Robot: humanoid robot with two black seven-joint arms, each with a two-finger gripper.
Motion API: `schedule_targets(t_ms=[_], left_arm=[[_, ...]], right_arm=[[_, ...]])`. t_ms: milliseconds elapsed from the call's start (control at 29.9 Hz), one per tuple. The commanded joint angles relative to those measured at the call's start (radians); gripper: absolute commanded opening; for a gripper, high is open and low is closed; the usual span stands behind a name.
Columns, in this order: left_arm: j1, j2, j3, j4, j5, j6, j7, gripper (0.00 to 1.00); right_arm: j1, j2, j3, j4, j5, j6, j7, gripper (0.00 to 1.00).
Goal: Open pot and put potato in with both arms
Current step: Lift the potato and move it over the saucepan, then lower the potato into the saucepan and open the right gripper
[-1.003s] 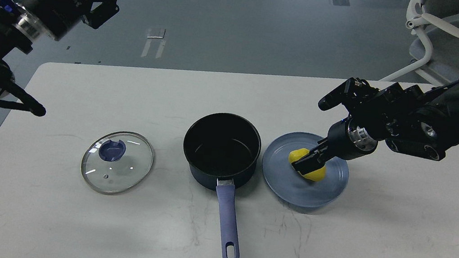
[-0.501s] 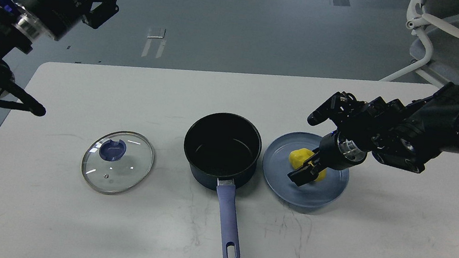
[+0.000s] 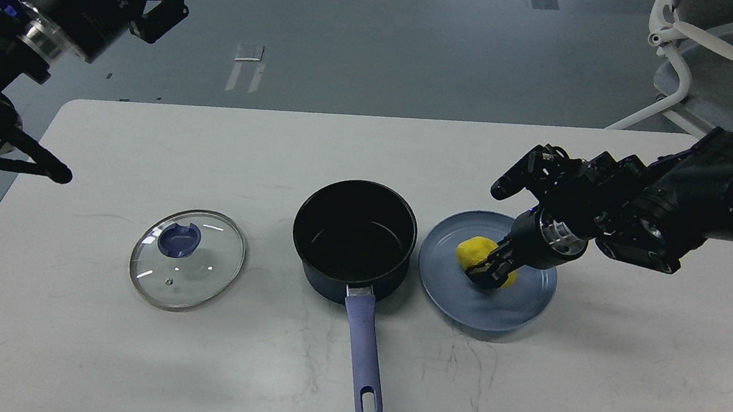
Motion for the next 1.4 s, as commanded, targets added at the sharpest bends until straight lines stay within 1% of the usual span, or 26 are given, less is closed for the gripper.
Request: schedule_targets(t_ms=[0, 33, 67, 167, 234, 401, 568, 635, 869, 1036, 1203, 1370], left_arm=[[0.000, 0.002, 0.000, -0.006, 0.000, -0.003, 0.001, 0.98], [0.000, 0.002, 0.000, -0.006, 0.000, -0.003, 0.001, 0.98], [0.000, 0.004, -0.002, -0.006, 0.000, -0.003, 0.001, 0.98], [0.000, 0.004, -0.002, -0.007, 0.000, -0.003, 0.001, 0.98], [0.002, 0.004, -0.002, -0.009, 0.000, -0.003, 0.001, 0.98], [0.002, 0.004, -0.002, -0.015, 0.000, -0.003, 0.001, 0.98], [0.002, 0.004, -0.002, -0.015, 0.000, -0.003, 0.001, 0.98], [0.002, 0.002, -0.002, -0.015, 0.000, -0.003, 0.001, 0.98], [0.002, -0.002, -0.002, -0.020, 0.000, -0.003, 0.002, 0.98], [0.002, -0.006, -0.002, -0.020, 0.000, -0.003, 0.002, 0.98], [0.002, -0.004, -0.002, -0.020, 0.000, -0.003, 0.002, 0.98], [0.003, -0.006, -0.002, -0.020, -0.001, -0.002, 0.002, 0.98]], right_arm=[[0.119, -0.008, 0.018, 0.074, 0.009, -0.008, 0.000, 0.18], [0.120, -0.008, 0.018, 0.075, 0.009, -0.008, 0.000, 0.18], [0.173, -0.008, 0.030, 0.094, 0.013, -0.011, 0.000, 0.19], [0.248, 0.004, 0.079, 0.098, 0.015, -0.010, 0.000, 0.19], [0.264, 0.026, 0.105, 0.098, 0.032, -0.011, 0.000, 0.19], [0.267, 0.026, 0.112, 0.105, 0.148, -0.019, 0.000, 0.20], [0.236, 0.026, 0.093, 0.093, 0.216, -0.105, 0.000, 0.20], [0.220, 0.026, 0.092, 0.096, 0.243, -0.109, 0.000, 0.22], [0.169, 0.026, 0.104, 0.127, 0.260, -0.125, 0.000, 0.22], [0.109, 0.026, 0.135, 0.130, 0.328, -0.171, 0.000, 0.22], [0.065, 0.026, 0.190, 0.127, 0.340, -0.223, 0.000, 0.22], [0.046, 0.026, 0.199, 0.130, 0.384, -0.229, 0.000, 0.25]])
